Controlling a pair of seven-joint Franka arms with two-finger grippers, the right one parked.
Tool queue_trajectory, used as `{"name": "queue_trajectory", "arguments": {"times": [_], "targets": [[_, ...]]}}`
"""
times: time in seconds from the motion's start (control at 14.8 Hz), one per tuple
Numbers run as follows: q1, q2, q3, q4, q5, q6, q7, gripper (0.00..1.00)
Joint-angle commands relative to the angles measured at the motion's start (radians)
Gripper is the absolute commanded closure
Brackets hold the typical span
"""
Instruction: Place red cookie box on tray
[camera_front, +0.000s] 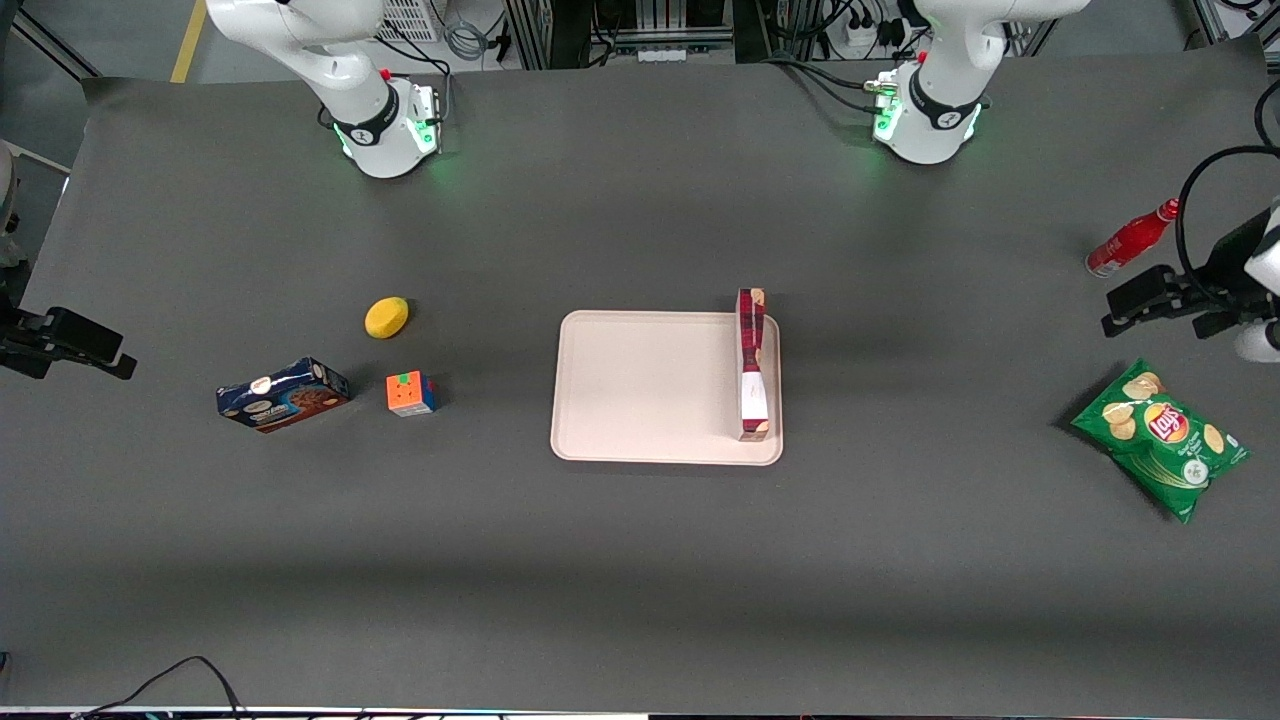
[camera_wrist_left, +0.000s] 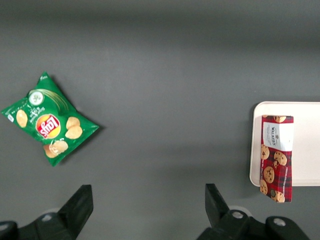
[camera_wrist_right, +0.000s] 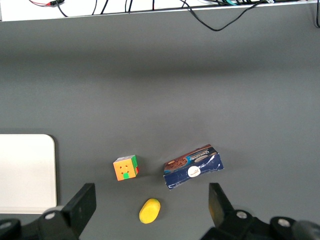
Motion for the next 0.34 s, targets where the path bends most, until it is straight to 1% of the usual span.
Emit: {"name": "queue_trajectory", "arguments": {"times": [0.0, 0.27], "targets": [[0.022, -0.119, -0.02, -0.172, 0.009, 0.081, 0.015, 0.0], [0.022, -0.116, -0.02, -0.179, 0.023, 0.097, 0.015, 0.0]]}}
